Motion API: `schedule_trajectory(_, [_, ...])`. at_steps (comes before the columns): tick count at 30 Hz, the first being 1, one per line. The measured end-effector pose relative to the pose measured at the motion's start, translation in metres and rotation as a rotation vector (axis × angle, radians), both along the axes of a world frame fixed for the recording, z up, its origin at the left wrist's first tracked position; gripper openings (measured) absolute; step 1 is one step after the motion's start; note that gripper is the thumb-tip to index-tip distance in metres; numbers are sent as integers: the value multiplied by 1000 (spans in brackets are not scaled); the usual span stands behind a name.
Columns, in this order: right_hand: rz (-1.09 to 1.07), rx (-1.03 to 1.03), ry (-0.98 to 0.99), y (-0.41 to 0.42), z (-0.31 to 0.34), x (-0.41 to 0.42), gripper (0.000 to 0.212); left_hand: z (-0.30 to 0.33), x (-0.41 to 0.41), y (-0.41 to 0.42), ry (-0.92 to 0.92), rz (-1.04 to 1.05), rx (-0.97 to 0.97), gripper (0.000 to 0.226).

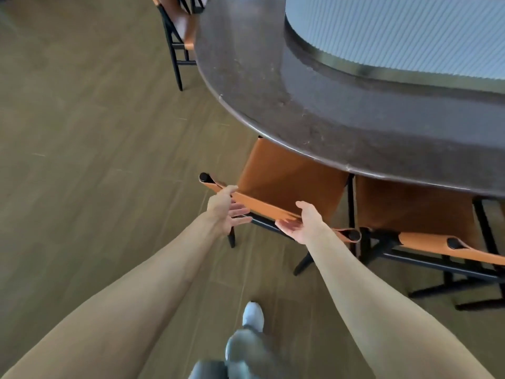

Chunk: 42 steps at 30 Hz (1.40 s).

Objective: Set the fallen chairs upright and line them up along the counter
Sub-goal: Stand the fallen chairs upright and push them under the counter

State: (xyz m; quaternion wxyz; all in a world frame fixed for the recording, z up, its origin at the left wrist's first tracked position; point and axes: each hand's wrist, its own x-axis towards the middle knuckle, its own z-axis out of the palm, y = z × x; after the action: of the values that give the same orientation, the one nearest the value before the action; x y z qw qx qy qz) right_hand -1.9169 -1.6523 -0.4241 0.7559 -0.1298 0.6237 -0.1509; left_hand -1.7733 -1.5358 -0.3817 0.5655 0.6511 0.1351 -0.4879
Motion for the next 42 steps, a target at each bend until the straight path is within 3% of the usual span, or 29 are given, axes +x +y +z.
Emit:
schedule_trajectory(7, [-345, -30, 13, 9, -42, 24, 34, -42, 56, -25, 259, 65, -75, 43])
schedule_trajectory(12, [-463, -62, 7, 14, -50, 34, 35, -57, 77, -37, 270, 14, -90, 36])
schedule_trajectory(15, [-451, -77, 52, 14, -54, 34, 38, -65, 86, -37, 243, -51, -71, 19])
schedule_trajectory(24, [-408, -91, -37, 6, -44, 24, 21, -85, 99, -29, 271, -83, -157, 24])
schedule_trajectory(33, [-338, -92, -55, 21, -47, 26, 44, -88, 98, -6, 254, -28, -136, 21])
schedule_trajectory(42, [-322, -113, -48, 31, -44, 40, 45, -82, 109, 8, 246, -33, -139, 17])
